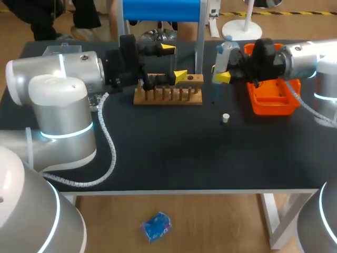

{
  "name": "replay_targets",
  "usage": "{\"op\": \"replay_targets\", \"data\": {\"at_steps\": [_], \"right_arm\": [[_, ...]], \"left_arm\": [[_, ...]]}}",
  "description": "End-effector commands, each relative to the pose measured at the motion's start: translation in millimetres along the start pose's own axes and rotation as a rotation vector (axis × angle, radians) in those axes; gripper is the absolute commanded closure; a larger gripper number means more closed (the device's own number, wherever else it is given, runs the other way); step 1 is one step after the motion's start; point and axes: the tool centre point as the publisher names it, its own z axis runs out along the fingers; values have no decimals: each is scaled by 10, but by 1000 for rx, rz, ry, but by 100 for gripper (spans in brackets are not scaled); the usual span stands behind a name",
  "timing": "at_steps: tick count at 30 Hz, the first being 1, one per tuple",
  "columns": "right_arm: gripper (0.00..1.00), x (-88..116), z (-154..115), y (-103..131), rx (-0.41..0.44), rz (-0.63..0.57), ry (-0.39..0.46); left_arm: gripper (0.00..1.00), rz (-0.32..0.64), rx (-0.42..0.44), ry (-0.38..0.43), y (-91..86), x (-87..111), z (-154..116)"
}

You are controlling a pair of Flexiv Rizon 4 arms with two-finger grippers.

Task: Invert the test tube, pick up the pipette, mount the tip to pipette, aspirate from beaker and dispense into the tube, eject the tip, return the pipette, and cap with the stopper.

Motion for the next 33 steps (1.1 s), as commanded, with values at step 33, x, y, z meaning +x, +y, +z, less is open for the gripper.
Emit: {"op": "replay_targets", "data": {"at_steps": [33], "right_arm": [[100, 146, 1069, -200, 14, -4, 99]], "left_arm": [[0, -13, 22, 76, 340, -57, -124]]}}
